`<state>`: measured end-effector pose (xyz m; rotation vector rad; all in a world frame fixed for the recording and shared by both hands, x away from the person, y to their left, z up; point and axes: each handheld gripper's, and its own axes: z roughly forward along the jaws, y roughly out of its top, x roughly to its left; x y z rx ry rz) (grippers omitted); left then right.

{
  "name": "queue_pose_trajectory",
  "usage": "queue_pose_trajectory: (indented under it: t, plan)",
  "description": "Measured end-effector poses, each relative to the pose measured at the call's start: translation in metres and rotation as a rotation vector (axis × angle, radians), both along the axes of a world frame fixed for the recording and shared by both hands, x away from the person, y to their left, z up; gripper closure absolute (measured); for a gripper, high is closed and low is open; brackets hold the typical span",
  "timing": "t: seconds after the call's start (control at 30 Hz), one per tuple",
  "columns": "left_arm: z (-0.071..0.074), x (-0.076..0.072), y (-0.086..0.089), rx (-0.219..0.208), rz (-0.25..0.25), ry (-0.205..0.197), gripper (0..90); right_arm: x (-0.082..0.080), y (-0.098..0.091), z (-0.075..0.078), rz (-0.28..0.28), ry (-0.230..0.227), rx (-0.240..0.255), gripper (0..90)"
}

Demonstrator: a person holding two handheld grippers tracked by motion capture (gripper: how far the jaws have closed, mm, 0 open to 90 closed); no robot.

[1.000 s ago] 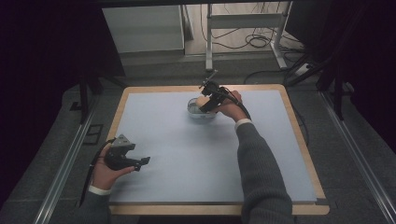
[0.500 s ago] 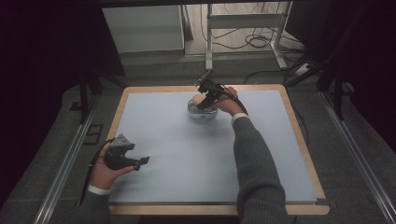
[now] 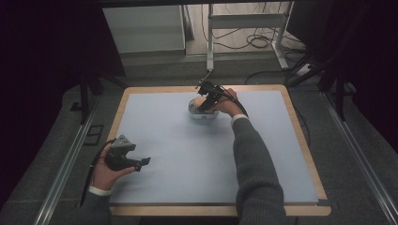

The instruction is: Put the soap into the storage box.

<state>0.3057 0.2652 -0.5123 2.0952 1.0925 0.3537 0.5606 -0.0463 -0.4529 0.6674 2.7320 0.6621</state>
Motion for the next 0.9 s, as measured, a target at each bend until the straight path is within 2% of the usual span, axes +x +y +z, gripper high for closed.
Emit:
queue_pose_trajectory:
  t: [0.1, 0.17, 0.2, 0.27, 0.5, 0.57, 0.83, 0.9]
  plan:
    - [0.000, 0.000, 0.000, 0.007, -0.006, 0.001, 12.9, -0.001, 0.001, -0.003, 0.010, 0.010, -0.019, 31.7]
    - [0.000, 0.000, 0.000, 0.009, -0.007, 0.002, 12.9, -0.002, 0.000, -0.001, 0.001, 0.007, 0.031, 31.6]
    - [0.000, 0.000, -0.001, 0.011, -0.008, 0.003, 12.9, -0.002, 0.000, 0.000, 0.002, 0.009, 0.040, 31.6]
    - [0.000, 0.000, -0.001, 0.014, -0.013, 0.003, 12.9, -0.005, 0.001, 0.002, 0.008, 0.001, 0.023, 31.5]
    - [0.000, 0.000, -0.004, 0.017, -0.016, 0.002, 12.9, -0.015, -0.004, 0.009, -0.020, -0.009, 0.081, 27.2]
    - [0.000, 0.000, -0.004, 0.017, -0.018, 0.001, 12.9, -0.020, -0.007, 0.010, -0.024, -0.010, 0.112, 24.4]
    - [-0.001, 0.001, -0.005, 0.022, -0.018, 0.004, 12.8, -0.044, -0.021, 0.013, -0.046, -0.036, 0.179, 17.7]
    - [-0.001, 0.001, -0.004, 0.018, -0.011, 0.004, 12.8, -0.053, -0.026, 0.014, -0.038, -0.047, 0.184, 16.8]
